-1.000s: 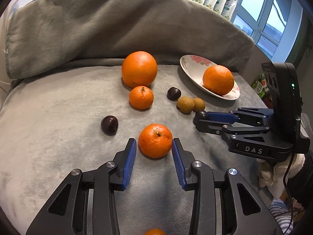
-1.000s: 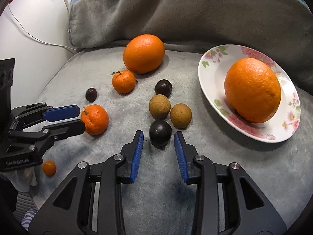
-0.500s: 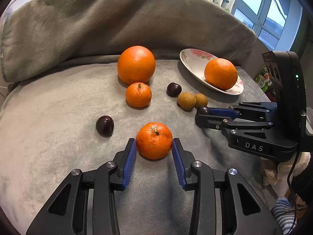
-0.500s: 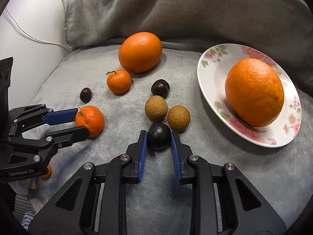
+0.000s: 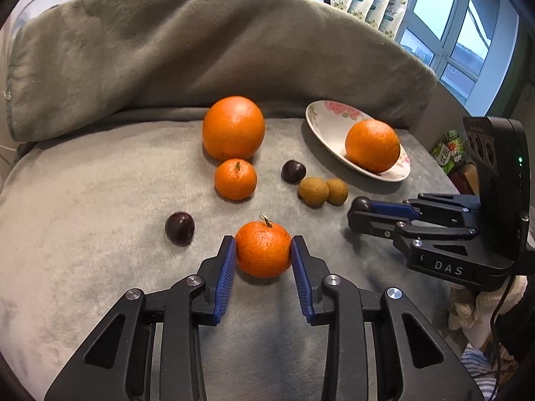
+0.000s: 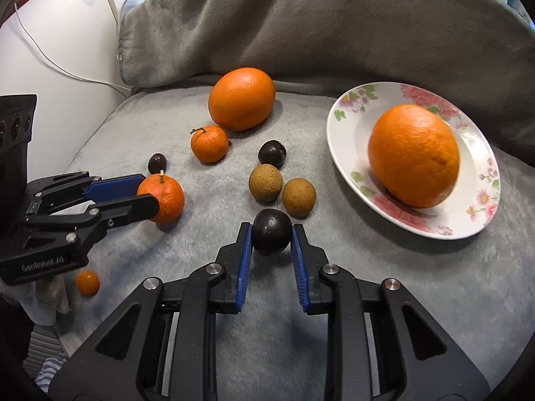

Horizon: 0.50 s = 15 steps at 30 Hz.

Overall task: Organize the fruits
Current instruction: 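Grasp the dark plum with the right gripper while the left gripper grasps the tangerine, then carry the plum and tangerine onto the plate and open both grippers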

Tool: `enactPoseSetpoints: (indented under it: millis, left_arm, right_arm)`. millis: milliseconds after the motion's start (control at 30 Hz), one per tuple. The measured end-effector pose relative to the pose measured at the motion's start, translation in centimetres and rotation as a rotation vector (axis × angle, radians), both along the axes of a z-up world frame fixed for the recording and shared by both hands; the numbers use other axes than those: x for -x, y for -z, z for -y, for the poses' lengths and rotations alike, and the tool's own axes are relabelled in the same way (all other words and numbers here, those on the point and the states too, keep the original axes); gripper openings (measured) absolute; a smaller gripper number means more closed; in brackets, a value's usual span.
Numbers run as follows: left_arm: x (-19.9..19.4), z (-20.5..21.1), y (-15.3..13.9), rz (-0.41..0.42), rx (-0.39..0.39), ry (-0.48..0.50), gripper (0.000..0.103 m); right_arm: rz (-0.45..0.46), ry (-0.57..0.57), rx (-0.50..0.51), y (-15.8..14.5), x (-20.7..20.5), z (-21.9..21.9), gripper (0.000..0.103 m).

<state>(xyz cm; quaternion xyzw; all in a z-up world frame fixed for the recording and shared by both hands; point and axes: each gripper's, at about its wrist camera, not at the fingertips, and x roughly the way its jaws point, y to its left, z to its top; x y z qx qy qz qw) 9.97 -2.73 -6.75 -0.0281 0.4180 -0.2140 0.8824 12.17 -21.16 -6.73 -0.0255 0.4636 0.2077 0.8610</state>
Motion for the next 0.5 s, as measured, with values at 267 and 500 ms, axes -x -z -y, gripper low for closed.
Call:
enactPoseSetpoints:
  millis: [267,500]
  left_arm:
    - [-0.8,1.6,-1.6,0.032,0.024,0.018,0.032]
    - [-2.5,4.2,-3.1,0.061,0.047,0.055,0.031]
  right_arm:
    - [0.044,0.025,-0.015,-2.1,1.3,2.5,0.024]
    - [0.099,0.089,-0.018,-3.6,2.0,5.8,0.024]
